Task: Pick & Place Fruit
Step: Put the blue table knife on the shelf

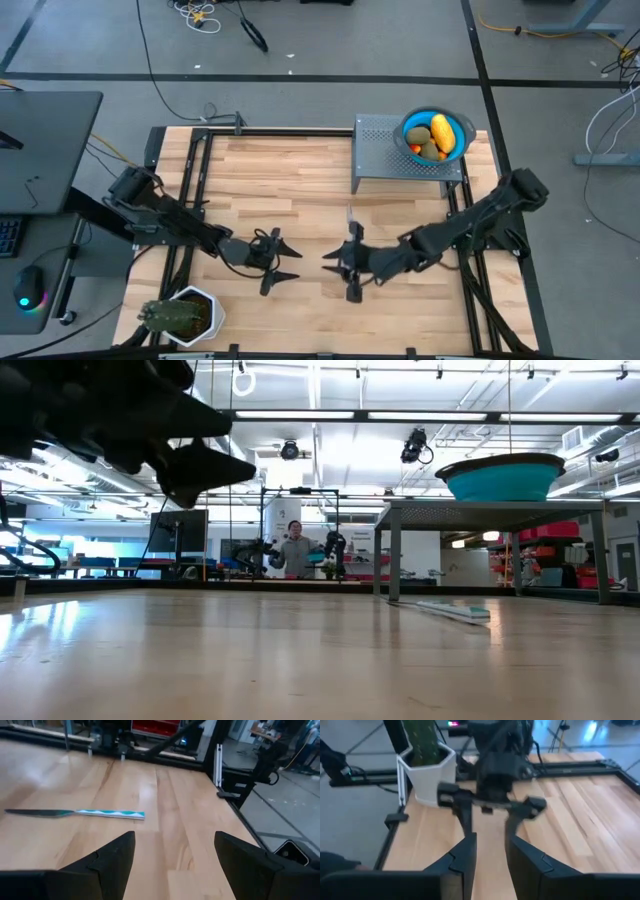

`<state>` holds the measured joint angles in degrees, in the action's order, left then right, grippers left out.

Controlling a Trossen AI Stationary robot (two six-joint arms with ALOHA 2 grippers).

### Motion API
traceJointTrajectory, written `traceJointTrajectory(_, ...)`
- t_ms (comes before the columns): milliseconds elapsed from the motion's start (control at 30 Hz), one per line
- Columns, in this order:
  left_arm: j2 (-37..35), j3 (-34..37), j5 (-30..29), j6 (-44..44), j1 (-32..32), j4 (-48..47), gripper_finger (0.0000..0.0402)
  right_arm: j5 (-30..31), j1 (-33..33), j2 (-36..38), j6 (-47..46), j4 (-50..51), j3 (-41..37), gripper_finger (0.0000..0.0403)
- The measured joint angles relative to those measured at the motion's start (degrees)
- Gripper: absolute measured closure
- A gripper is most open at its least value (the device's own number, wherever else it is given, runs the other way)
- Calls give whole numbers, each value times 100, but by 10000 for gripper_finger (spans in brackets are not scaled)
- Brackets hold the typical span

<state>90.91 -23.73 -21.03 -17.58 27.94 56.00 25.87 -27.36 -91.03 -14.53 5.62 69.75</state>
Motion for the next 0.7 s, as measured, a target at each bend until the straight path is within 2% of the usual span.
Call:
traceJointTrajectory(300,-373,331,-527,283,-131,87,123,-792,725,318,256,1067,-1,290)
traceJointTrajectory(533,-371,325,-542,808,-521,167,123,-1414,1598,385,953,994,-6,290)
traceJointTrajectory(700,-371,320,-377,958,-987,163,123,-2063,2222,553,1085,870,-6,290)
